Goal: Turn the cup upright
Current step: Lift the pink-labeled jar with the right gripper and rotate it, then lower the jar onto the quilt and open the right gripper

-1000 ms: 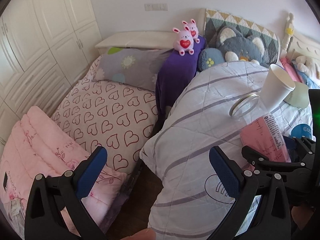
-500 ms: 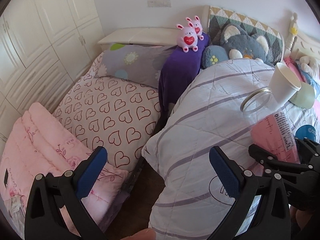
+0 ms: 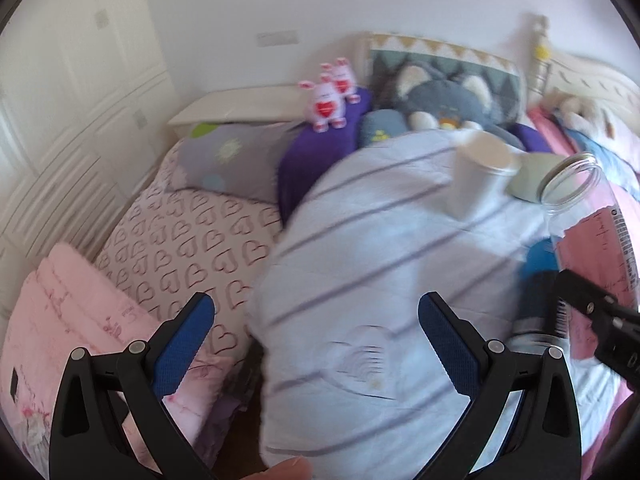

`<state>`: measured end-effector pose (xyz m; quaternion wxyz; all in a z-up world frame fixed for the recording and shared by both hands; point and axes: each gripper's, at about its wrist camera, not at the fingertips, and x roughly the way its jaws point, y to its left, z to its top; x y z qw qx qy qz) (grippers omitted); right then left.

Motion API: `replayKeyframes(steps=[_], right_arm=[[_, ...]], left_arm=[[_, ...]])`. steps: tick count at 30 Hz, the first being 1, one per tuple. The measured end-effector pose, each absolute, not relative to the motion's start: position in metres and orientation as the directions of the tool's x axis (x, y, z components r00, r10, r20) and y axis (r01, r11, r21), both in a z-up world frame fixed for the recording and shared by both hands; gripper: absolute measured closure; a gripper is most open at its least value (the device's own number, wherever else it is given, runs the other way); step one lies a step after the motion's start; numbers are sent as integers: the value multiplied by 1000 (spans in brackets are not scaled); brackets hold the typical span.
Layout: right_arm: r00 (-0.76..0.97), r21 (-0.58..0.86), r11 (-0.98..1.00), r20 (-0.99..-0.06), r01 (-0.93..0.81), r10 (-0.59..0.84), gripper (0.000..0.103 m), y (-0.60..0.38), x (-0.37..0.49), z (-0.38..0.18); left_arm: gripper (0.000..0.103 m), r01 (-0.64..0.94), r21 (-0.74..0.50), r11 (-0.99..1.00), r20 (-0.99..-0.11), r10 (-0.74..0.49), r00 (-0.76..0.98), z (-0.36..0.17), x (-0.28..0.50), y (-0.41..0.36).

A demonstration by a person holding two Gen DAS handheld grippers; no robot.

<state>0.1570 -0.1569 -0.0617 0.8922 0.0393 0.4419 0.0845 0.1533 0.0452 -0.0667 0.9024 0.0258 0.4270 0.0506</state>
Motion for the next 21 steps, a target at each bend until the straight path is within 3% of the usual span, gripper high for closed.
replayKeyframes(steps=[10, 21], right_arm=[[574, 196, 954, -818, 227, 32, 33, -284, 138, -95], [527, 231, 913, -850, 338, 20, 32, -307, 142, -136]], left_arm=[[0, 100, 101, 990, -776, 16, 630, -63, 150, -52], [0, 150, 130, 980, -786, 10, 618, -69, 151, -83]])
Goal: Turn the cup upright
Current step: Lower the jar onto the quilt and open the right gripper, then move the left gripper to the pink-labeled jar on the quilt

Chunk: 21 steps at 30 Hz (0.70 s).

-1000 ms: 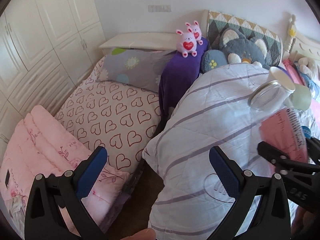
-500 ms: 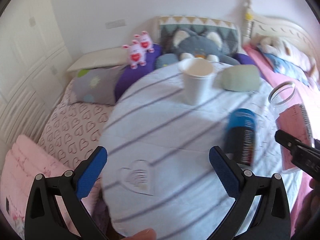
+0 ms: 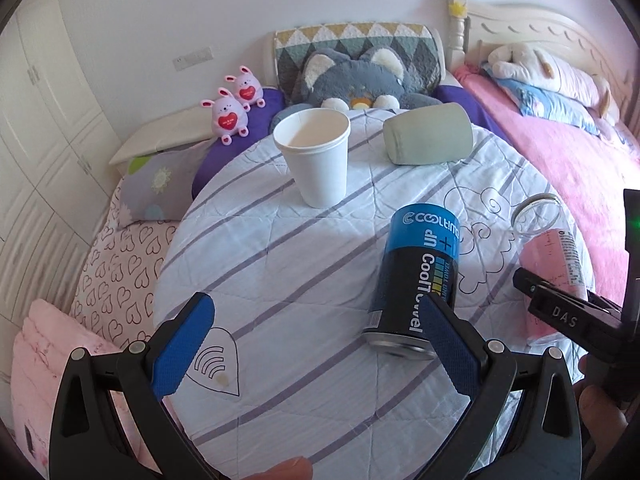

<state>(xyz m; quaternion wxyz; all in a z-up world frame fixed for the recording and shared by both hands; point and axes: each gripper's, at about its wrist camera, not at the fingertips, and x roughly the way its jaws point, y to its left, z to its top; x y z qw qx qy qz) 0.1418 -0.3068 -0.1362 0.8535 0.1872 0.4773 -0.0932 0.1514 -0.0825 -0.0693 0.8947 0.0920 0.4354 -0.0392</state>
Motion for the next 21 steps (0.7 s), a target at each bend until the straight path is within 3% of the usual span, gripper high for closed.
replayKeyframes(steps=[2, 21], right_arm=[[526, 241, 911, -850, 335, 31, 19, -308, 138, -136], [621, 246, 929, -783, 277, 22, 19, -340, 66, -84]], left_arm=[[0, 151, 132, 980, -787, 11, 616, -69, 152, -84], [0, 193, 160, 968, -785, 6, 620, -56, 114, -150]])
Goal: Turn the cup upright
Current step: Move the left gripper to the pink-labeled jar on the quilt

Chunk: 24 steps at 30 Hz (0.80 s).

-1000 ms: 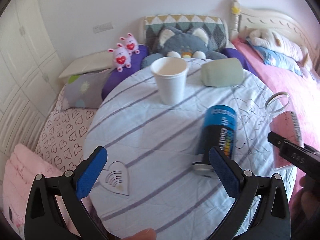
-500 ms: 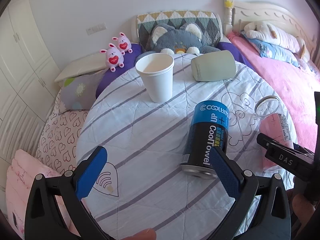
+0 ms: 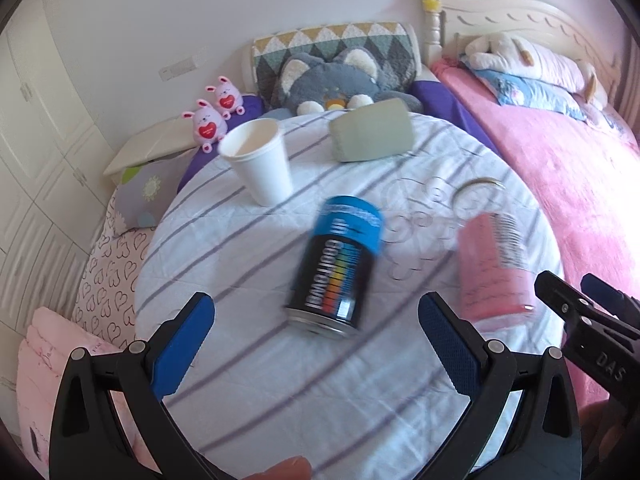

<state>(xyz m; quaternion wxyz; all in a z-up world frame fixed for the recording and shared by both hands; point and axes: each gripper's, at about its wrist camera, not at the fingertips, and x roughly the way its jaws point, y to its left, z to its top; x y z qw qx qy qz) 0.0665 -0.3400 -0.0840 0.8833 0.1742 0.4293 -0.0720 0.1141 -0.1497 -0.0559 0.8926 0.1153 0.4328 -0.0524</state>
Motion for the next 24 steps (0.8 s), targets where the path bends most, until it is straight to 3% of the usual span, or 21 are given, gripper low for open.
replayKeyframes(steps=[24], right_arm=[[701, 183, 951, -711, 250, -48, 19, -392, 5, -47]], left_arm=[[0, 257, 184, 949, -771, -23, 637, -42, 73, -230]])
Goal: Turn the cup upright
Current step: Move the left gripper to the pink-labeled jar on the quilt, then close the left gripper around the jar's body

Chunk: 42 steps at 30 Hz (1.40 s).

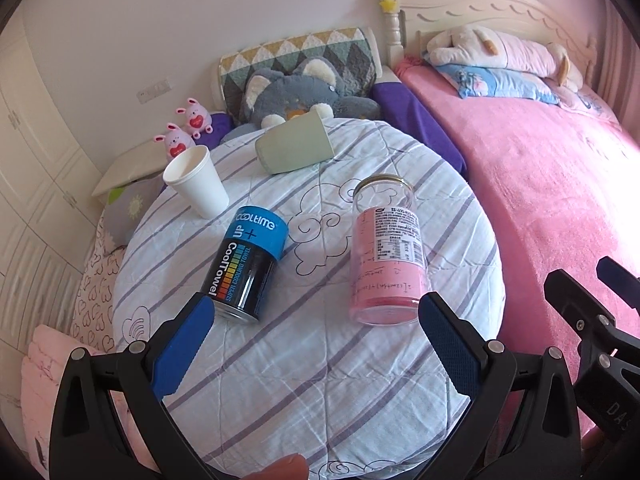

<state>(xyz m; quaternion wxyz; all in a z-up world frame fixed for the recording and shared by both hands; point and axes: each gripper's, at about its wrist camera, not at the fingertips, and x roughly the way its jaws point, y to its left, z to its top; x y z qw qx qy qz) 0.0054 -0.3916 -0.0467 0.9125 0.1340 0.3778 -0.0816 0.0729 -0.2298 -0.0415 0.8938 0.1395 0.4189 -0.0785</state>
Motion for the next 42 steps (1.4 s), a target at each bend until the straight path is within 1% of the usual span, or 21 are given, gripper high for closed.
replayKeyframes(steps=[6, 13, 24, 32, 42], right_arm=[[705, 183, 953, -708, 241, -42, 19, -396, 7, -47], [694, 159, 952, -717, 261, -70, 19, -403, 18, -48], [653, 135, 943, -750, 305, -104, 19, -415, 48, -63], [634, 130, 932, -764, 340, -125, 19, -424, 60, -70], [618, 136, 926, -777, 353, -121, 19, -433, 70, -78]], left_arm=[[0, 261, 182, 948, -780, -22, 625, -45, 78, -237], [0, 290, 154, 945, -804, -51, 593, -53, 96, -251], [0, 318, 99, 943, -857, -81, 509, -82, 141, -265], [0, 339, 63, 939, -892, -99, 440, -101, 159, -277], [0, 337, 49, 940, -904, -102, 416, -107, 167, -280]])
